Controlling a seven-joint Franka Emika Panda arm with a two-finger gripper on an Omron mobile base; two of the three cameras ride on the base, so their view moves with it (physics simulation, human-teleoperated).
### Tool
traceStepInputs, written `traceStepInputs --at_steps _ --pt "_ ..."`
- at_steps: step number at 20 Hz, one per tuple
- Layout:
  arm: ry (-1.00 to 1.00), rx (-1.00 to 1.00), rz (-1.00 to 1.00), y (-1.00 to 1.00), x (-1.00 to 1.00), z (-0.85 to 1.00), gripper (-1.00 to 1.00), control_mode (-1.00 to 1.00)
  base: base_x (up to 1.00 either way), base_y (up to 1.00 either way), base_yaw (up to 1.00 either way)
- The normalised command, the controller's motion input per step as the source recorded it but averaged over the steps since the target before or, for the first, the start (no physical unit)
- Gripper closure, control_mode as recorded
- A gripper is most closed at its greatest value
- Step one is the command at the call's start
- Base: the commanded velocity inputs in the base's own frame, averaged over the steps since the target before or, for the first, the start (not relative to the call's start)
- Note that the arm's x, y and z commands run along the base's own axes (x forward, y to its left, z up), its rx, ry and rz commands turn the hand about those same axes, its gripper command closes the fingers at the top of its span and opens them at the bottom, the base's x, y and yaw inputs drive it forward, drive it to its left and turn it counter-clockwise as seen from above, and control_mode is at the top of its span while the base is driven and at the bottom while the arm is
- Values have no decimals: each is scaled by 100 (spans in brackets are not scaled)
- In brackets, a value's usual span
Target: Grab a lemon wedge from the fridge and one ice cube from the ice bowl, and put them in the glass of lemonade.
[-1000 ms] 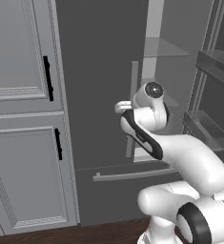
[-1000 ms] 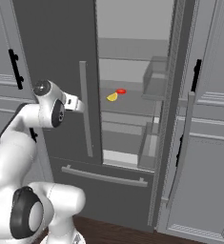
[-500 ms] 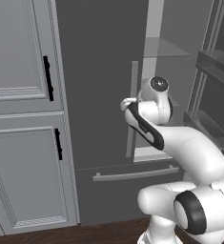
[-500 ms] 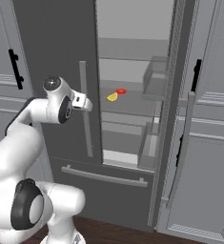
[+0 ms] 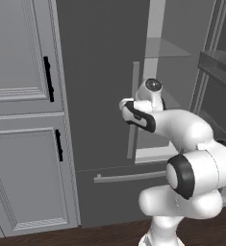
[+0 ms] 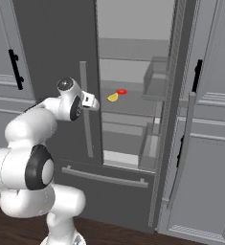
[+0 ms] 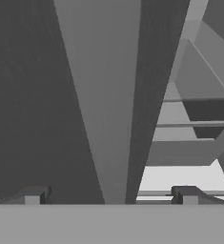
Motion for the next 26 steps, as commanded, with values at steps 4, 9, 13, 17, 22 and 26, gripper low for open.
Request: traceStepInputs --at_steps 4,9,13,17,22,26 --pt "2 0 0 0 48 -14 -100 -100 0 0 0" --pt "0 0 0 0 51 -12 -100 -100 0 0 0" --pt "-1 0 0 0 50 -13 -100 -100 0 0 0" --pt "-8 0 0 0 35 0 -100 -100 0 0 0" --pt "-4 0 0 0 6 47 -100 -100 0 0 0" --pt "0 0 0 0 12 37 -100 -100 0 0 0"
